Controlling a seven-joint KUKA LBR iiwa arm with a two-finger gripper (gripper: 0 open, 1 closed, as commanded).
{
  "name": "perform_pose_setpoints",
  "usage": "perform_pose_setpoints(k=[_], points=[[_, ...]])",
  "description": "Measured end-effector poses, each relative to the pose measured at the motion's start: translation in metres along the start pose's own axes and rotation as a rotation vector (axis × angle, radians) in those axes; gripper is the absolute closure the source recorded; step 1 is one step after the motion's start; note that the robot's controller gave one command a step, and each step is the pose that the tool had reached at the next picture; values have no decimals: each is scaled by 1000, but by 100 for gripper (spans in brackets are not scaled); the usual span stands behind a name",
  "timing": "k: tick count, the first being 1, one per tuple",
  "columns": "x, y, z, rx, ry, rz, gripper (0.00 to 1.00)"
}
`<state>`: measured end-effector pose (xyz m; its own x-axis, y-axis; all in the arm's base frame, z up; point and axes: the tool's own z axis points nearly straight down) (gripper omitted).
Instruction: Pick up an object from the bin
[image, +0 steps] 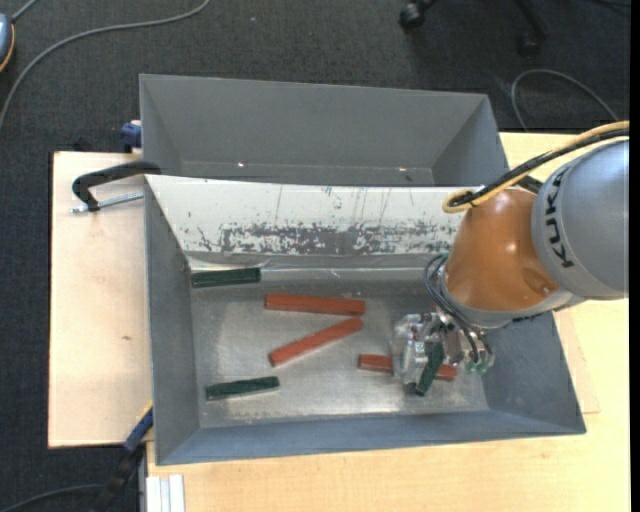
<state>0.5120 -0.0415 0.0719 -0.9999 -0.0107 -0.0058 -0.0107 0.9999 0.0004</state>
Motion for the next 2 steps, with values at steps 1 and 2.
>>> perform_pose_setpoints(k=[1, 2], points=[[1, 0, 1, 0, 2, -1, 0], [-3, -38, 0, 1, -1, -377, 0]])
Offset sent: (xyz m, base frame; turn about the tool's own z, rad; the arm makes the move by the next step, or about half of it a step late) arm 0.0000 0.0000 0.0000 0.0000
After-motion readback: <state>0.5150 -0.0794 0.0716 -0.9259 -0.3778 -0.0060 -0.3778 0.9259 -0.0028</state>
